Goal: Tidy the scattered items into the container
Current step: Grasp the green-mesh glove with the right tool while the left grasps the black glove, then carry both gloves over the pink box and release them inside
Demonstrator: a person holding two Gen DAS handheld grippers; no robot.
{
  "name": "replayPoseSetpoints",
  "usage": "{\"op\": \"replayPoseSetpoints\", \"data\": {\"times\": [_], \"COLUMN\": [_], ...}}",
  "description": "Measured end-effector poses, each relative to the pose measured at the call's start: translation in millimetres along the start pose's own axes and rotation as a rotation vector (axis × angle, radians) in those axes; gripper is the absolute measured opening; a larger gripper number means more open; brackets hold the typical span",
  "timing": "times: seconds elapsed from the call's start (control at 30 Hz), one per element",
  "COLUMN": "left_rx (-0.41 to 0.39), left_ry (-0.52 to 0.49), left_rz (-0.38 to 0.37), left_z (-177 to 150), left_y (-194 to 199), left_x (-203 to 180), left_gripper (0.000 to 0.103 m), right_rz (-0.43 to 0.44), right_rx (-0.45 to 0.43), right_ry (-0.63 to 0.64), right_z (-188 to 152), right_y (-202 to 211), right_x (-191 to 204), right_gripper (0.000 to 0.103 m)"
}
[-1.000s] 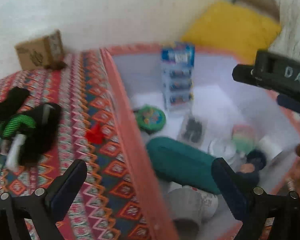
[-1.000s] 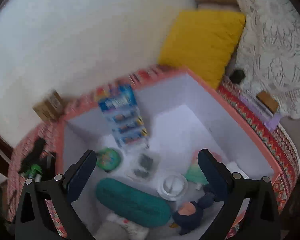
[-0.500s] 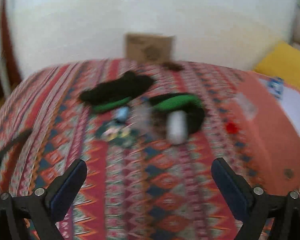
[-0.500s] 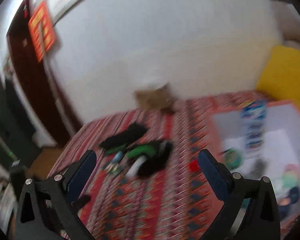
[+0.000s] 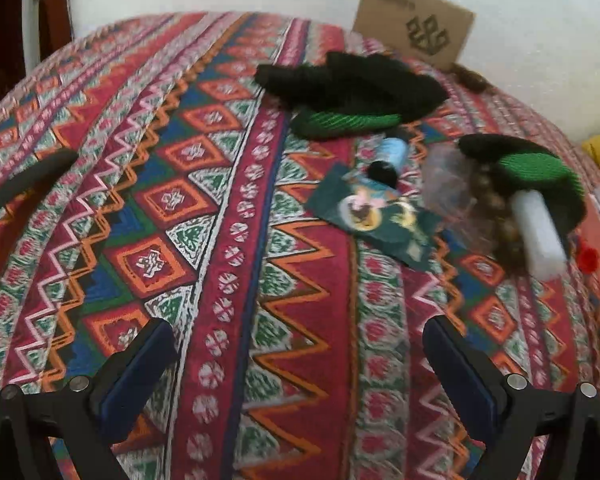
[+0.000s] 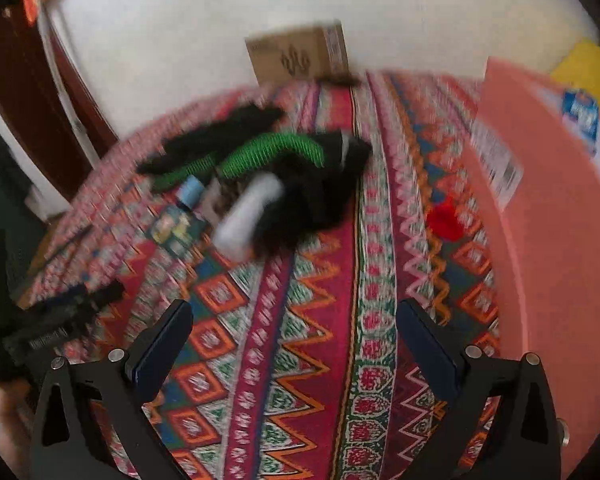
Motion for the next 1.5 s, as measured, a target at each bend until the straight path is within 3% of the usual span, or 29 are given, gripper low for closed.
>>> {"op": "replayPoseSetpoints", "data": {"times": [0.17,0.27,0.43,0.5,0.57,0.6,0.63,0.7,0.8,0.87,0.9,0.93,0.97,1.13,1.23,1.5], "left_rx": [-0.016,-0.027,-0.044,-0.086,-0.115,-0.122,-0.118,-0.055,0.126,0.072,0.062,0.061,0.073,-0.011,-0.082,-0.302], "left_ry": [-0.055,-0.1,-0.081,-0.062,-0.088,-0.11,-0.126,-0.167,-0.217,-0.283,-0.289,-0.284,-0.261,-0.217,-0.186,-0.122], "left_rz": [0.017,0.019,0.025,0.021,0.037,0.052,0.058,0.039,0.052,0.101,0.086,0.058,0.024,-0.017,-0.068,-0.152], "left_z": [13.0,26.8,67.5,93.7,120.5,136.3,147.9,165.1,165.0,161.4,158.8,155.7,151.9,123.2,98.0,44.1], "left_y": [-22.7,-37.0,-43.0,-34.8,-32.5,-35.7,-41.6,-68.0,-129.1,-132.0,-126.8,-119.8,-110.5,-30.7,28.7,167.3], "left_x": [-10.2,-21.3,-21.7,-17.6,-17.3,-19.1,-21.0,-30.9,-41.0,-48.9,-54.2,-59.8,-63.4,-59.4,-55.2,-52.4], "left_gripper": [0.102,0.102,0.102,0.102,0.102,0.102,0.102,0.102,0.102,0.096,0.074,0.023,0.018,0.017,0.017,0.017], "right_rz": [-0.057,-0.029,0.111,0.089,0.055,0.063,0.062,0.017,0.09,0.144,0.167,0.201,0.236,0.41,0.446,0.463], "right_rx": [0.051,0.036,-0.045,-0.052,0.005,0.042,0.064,0.056,0.066,0.079,0.087,0.096,0.106,0.131,0.104,-0.091], "right_ry": [-0.002,-0.021,-0.087,-0.143,-0.194,-0.195,-0.174,-0.098,-0.082,-0.103,-0.123,-0.152,-0.179,-0.253,-0.195,0.048], "right_z": [-7.8,-1.1,52.2,71.5,81.6,81.2,79.4,73.7,56.5,39.6,31.8,23.1,15.4,-4.2,-5.0,1.6], "right_y": [-30.6,-38.5,-45.4,-53.4,-71.5,-78.2,-80.9,-74.3,-52.6,-32.6,-24.8,-16.4,-8.9,19.7,40.2,120.0], "right_x": [-12.8,-10.8,11.1,7.7,2.4,3.6,4.6,1.3,-10.2,-20.0,-24.0,-28.3,-31.3,-18.7,-0.4,54.7], "right_gripper": [0.103,0.103,0.103,0.103,0.103,0.096,0.074,0.042,0.041,0.041,0.041,0.041,0.041,0.041,0.041,0.041]}}
Point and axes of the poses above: each gripper's, at about its wrist camera, not at the fingertips, and y roughly against the way its jaws point, x to its left, z to its top, the point moved 8 cm from there along -y, roughly the way its jaws point, and after that the axes turned 1 degree about x, right-handed, at the moved point
